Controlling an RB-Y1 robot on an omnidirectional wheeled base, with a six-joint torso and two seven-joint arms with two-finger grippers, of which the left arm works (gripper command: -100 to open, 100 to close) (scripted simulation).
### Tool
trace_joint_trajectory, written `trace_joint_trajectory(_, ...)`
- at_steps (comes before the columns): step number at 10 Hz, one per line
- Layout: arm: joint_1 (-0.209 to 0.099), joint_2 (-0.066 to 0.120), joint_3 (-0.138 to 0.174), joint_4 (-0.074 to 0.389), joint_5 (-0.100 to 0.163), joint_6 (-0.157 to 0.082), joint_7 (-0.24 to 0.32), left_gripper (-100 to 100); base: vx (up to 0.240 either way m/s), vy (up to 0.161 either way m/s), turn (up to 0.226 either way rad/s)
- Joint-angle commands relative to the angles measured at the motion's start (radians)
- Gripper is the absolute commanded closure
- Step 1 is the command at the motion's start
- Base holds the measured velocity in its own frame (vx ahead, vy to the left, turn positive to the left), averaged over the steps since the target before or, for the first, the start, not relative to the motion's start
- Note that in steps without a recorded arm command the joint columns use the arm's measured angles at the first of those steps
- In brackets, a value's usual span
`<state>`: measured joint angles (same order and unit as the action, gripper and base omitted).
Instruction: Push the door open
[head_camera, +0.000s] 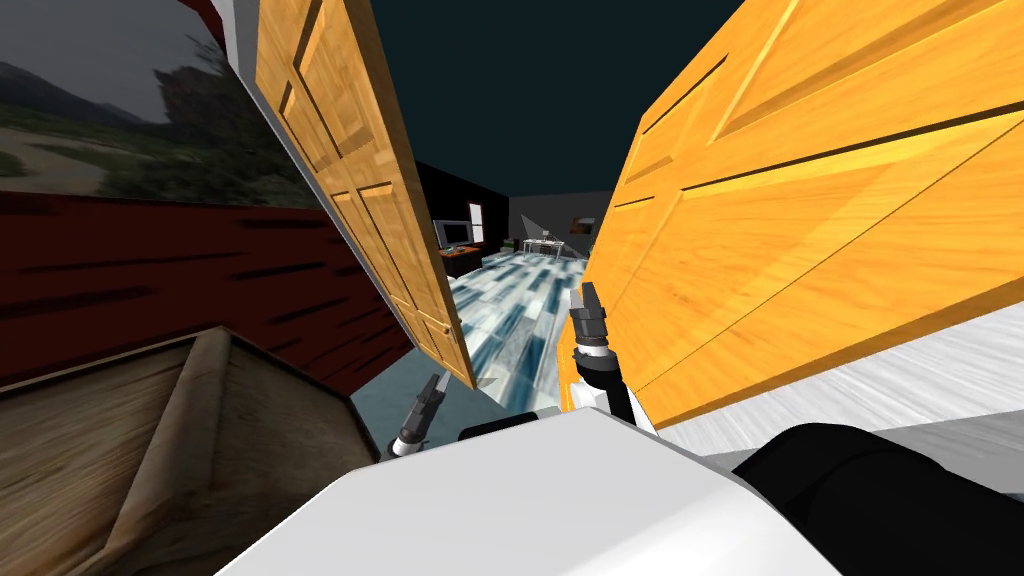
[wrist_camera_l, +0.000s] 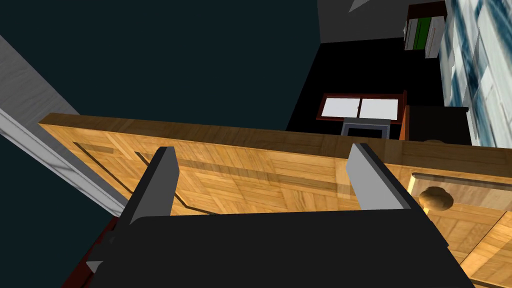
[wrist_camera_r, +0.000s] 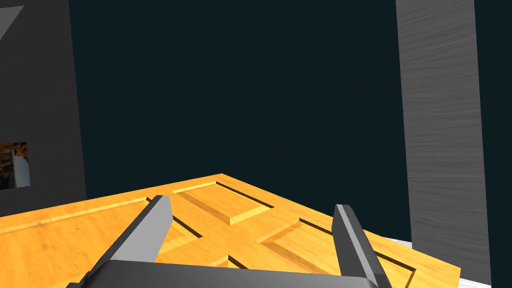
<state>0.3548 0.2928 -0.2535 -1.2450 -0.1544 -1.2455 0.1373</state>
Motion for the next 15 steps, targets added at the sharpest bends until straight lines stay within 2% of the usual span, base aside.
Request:
trace_joint_trajectory(1,-0.001,0.006,-0.007,0.029,-0.003,-0.021,0.005,-100,0.099,-0.012,-0.009)
trace_joint_trajectory(5,-0.006,0.022,-0.023,0.093,-0.008,-0.063,0.019,-100,0.102,-0.022,-0.007)
trace_joint_trajectory(10,-0.014,0.055,-0.052,0.218,-0.018,-0.145,0.048,-100,0.149,-0.014,-0.008)
trace_joint_trajectory(12,-0.016,0.064,-0.059,0.249,-0.020,-0.165,0.054,-100,0.137,-0.007,-0.004)
trace_joint_trajectory(14,-0.018,0.080,-0.073,0.308,-0.025,-0.204,0.067,-100,0.154,0.004,-0.003)
trace_joint_trajectory(15,-0.019,0.084,-0.076,0.322,-0.026,-0.213,0.071,-100,0.165,-0.004,-0.001)
